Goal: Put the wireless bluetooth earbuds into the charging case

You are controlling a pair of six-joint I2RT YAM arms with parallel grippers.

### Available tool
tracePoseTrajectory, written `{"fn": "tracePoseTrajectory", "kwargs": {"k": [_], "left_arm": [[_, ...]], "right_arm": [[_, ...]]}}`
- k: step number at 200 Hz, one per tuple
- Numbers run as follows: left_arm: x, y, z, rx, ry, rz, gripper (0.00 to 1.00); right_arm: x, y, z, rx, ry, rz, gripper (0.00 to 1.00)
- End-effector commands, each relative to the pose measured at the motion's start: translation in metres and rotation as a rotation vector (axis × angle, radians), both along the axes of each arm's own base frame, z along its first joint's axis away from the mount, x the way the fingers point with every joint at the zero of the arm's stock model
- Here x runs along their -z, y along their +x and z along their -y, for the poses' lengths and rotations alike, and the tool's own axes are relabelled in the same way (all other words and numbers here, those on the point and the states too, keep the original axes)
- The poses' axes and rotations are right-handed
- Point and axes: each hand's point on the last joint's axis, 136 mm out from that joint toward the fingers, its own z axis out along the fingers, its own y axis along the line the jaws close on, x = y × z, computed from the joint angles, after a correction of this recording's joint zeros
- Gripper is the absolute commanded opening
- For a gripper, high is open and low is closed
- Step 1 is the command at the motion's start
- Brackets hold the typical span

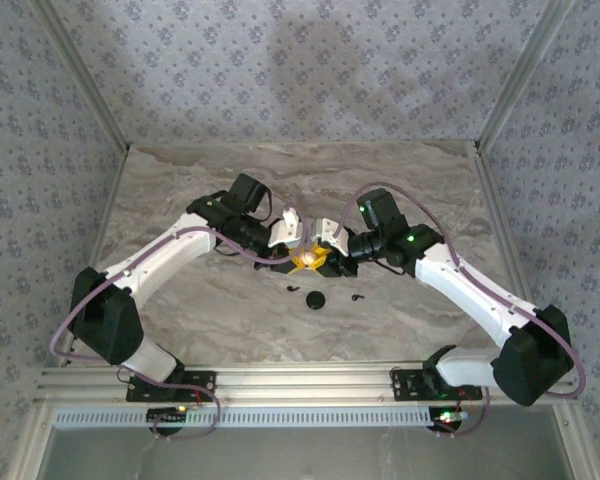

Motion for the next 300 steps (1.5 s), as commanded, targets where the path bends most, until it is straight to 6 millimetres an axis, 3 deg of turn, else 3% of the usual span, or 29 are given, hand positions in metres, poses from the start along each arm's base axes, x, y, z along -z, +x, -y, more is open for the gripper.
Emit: {"fn": "tracePoseTrajectory", "kwargs": {"k": [1, 63, 110, 167, 245, 300], "left_arm": [[-0.032, -0.018, 0.008, 0.076, -0.110, -0.023, 0.22], [-0.036, -0.018, 0.005, 0.078, -0.150, -0.033, 0.16], [-0.039, -0.017, 0.003, 0.064, -0.178, -0.040, 0.16], [-0.046, -0.016, 0.004, 0.072, -0.216, -0.036, 0.16], [-0.048, -0.017, 0.005, 0.082, -0.232, -0.048, 0.16], [-0.047, -0.017, 0.006, 0.081, -0.230, -0.049, 0.18]], "right_arm": [[0.010, 0.013, 0.009, 0.082, -0.033, 0.003, 0.31], [0.000, 0.014, 0.018, 0.120, 0.040, 0.015, 0.42], [-0.006, 0.007, 0.021, 0.106, 0.110, 0.001, 0.45], [-0.014, 0.004, 0.021, 0.084, 0.149, 0.006, 0.39], [-0.022, 0.003, 0.019, 0.074, 0.171, 0.019, 0.42], [-0.025, 0.004, 0.017, 0.064, 0.178, 0.022, 0.31]]}}
